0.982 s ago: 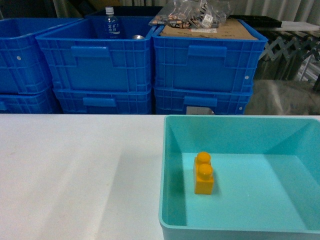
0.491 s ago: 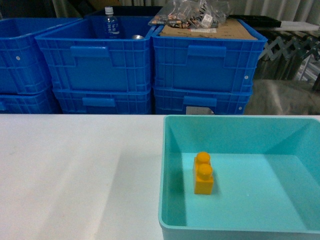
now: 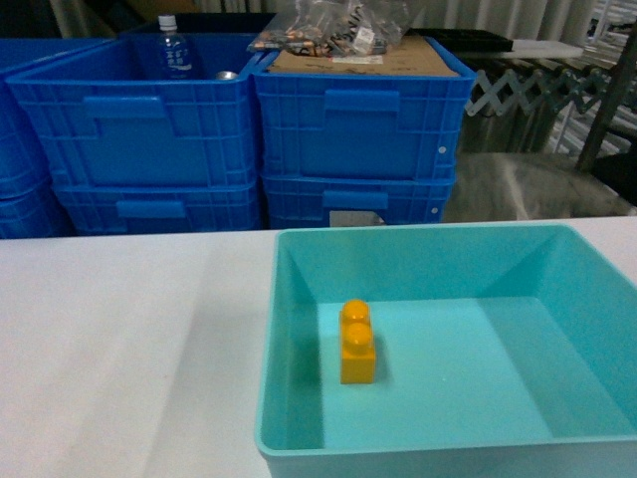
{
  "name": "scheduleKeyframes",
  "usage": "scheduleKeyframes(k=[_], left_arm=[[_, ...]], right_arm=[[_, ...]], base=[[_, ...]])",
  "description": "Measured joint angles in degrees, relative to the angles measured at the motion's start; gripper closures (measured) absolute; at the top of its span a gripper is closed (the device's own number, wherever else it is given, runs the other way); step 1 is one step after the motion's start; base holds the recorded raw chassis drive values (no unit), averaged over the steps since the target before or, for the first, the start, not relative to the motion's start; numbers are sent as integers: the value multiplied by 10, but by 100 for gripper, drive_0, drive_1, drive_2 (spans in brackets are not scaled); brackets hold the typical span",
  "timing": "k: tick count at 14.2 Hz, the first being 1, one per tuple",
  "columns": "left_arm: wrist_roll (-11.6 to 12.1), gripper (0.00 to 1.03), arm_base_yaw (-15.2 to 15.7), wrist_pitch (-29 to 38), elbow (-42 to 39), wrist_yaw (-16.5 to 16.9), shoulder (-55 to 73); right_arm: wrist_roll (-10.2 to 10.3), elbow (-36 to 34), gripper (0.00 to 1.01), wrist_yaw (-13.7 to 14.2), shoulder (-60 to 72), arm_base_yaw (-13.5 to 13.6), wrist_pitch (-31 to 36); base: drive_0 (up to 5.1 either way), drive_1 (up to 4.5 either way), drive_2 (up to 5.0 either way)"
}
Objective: Pick red block from blue box to shelf
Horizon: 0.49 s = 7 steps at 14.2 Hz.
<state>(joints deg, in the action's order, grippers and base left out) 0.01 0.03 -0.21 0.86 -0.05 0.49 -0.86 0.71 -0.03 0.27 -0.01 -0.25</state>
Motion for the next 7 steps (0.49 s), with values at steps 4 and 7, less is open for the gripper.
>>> scheduleKeyframes(k=[4,7], left_arm=[[0,5,0,0,0,0,0],[0,5,0,0,0,0,0]], right_arm=[[0,0,73,0,0,0,0],[0,0,73,0,0,0,0]], base=[[-165,-165,-165],[-153,-153,-153]])
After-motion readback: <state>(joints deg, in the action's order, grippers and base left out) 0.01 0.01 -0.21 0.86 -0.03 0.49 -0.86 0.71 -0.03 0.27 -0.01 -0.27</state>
